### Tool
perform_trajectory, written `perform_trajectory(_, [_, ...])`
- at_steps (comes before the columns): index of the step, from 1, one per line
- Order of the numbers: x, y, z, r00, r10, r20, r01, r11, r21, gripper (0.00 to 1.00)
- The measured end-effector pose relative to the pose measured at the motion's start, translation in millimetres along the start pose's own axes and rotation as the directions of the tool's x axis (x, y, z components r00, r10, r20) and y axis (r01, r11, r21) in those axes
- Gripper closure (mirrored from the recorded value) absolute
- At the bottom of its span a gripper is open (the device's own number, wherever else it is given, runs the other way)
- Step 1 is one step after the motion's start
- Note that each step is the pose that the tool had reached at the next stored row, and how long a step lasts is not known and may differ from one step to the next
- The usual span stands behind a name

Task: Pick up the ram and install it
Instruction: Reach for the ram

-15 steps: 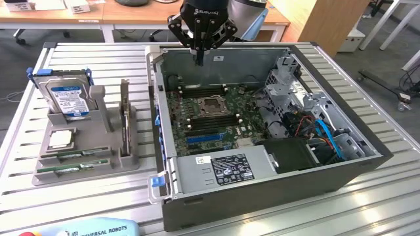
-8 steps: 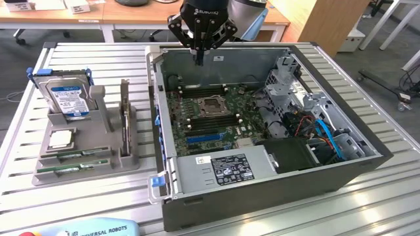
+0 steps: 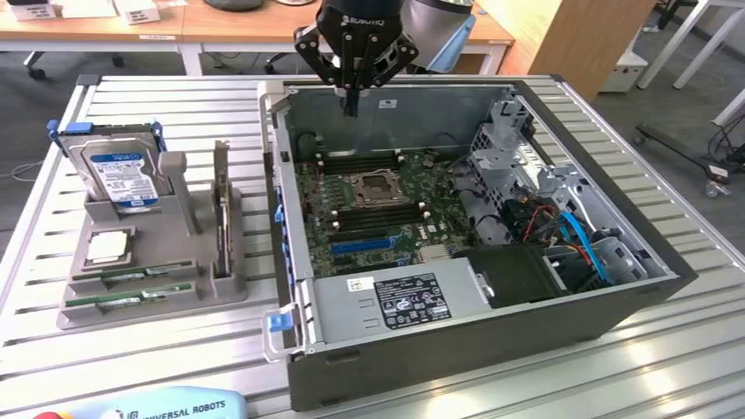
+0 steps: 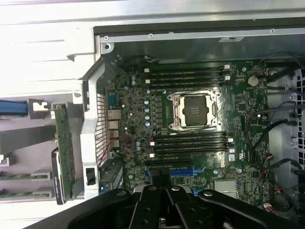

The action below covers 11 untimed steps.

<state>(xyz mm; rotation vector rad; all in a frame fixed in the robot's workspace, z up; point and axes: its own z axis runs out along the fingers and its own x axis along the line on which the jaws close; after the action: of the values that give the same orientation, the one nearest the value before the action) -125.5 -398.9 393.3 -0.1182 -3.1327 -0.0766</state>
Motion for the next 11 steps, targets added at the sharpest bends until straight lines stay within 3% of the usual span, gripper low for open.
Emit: perform_trajectory(11, [21.0, -1.6, 0.1, 1.0, 0.0, 0.0001, 0.0, 1.0, 0.0, 0.9])
